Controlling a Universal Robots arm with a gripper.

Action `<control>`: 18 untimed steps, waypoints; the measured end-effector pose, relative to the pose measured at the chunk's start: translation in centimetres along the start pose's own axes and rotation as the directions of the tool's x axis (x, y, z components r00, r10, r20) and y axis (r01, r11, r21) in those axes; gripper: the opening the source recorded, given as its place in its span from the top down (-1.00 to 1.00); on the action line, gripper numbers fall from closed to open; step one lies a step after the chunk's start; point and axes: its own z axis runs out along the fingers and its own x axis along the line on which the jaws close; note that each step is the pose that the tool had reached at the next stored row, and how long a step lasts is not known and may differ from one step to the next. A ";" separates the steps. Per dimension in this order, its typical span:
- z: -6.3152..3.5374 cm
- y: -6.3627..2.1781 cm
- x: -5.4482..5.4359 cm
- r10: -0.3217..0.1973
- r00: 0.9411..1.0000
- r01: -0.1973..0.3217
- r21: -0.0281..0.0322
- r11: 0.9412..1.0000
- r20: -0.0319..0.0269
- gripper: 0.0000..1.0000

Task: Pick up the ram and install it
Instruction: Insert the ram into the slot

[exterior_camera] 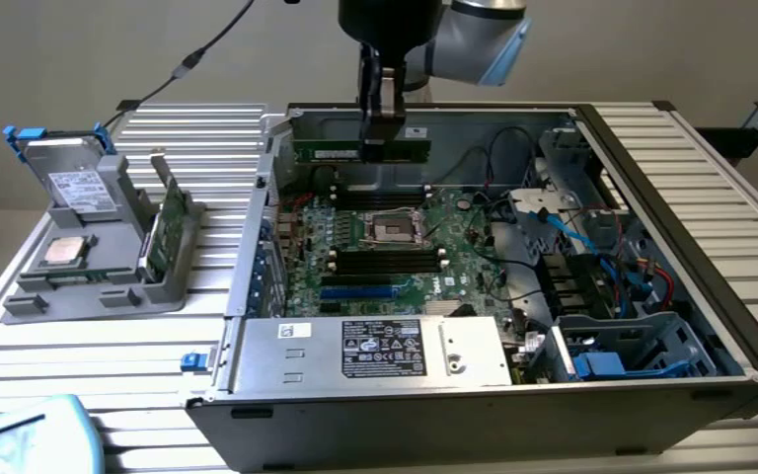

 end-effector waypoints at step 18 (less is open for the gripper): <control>1.80 -3.29 0.2 0.007 1.000 -0.007 0.001 1.000 0.006 0.72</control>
